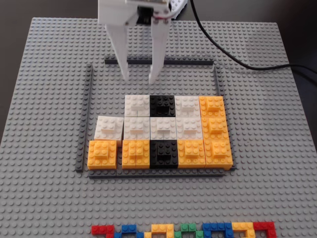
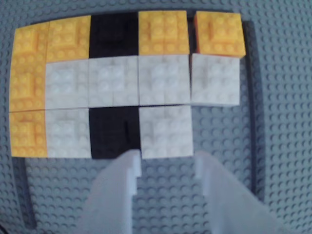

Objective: Grab the cube and place it into the grid

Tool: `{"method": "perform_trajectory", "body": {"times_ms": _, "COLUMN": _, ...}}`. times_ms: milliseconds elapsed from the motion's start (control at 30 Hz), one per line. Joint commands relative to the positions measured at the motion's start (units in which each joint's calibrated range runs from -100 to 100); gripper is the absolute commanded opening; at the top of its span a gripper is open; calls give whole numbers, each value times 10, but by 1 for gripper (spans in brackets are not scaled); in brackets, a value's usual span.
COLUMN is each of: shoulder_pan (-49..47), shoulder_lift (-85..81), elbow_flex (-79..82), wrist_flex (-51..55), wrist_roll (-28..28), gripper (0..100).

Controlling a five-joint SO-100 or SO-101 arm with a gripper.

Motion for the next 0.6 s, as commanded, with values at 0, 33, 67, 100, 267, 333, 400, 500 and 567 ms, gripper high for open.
{"method": "perform_trajectory", "body": {"times_ms": 0, "shoulder_pan": -3, "shoulder_lift": -87, "elbow_flex": -72, "wrist_flex": 46, "wrist_roll": -8, "gripper": 15}}
{"method": "perform_trajectory", "body": {"times_ms": 33, "shoulder_pan": -4, "shoulder_lift": -101, "elbow_flex": -80, "wrist_flex": 56, "wrist_roll": -11, "gripper": 14}}
{"method": "perform_trajectory", "body": {"times_ms": 67, "shoulder_pan": -4, "shoulder_lift": -117, "elbow_flex": -86, "wrist_flex": 66, "wrist_roll": -13, "gripper": 14}}
{"method": "perform_trajectory", "body": {"times_ms": 100, "shoulder_pan": -5, "shoulder_lift": -130, "elbow_flex": -94, "wrist_flex": 75, "wrist_roll": -16, "gripper": 15}}
{"method": "perform_trajectory", "body": {"times_ms": 267, "shoulder_pan": -5, "shoulder_lift": -203, "elbow_flex": -127, "wrist_flex": 124, "wrist_roll": -20, "gripper": 14}}
{"method": "perform_trajectory", "body": {"times_ms": 333, "shoulder_pan": -6, "shoulder_lift": -235, "elbow_flex": -135, "wrist_flex": 141, "wrist_roll": -23, "gripper": 14}}
{"method": "perform_trajectory", "body": {"times_ms": 400, "shoulder_pan": -3, "shoulder_lift": -265, "elbow_flex": -142, "wrist_flex": 158, "wrist_roll": -21, "gripper": 11}}
{"method": "perform_trajectory", "body": {"times_ms": 500, "shoulder_pan": -1, "shoulder_lift": -316, "elbow_flex": -143, "wrist_flex": 178, "wrist_roll": -20, "gripper": 3}}
{"method": "perform_trajectory", "body": {"times_ms": 567, "shoulder_pan": 2, "shoulder_lift": -350, "elbow_flex": -148, "wrist_flex": 195, "wrist_roll": -19, "gripper": 0}}
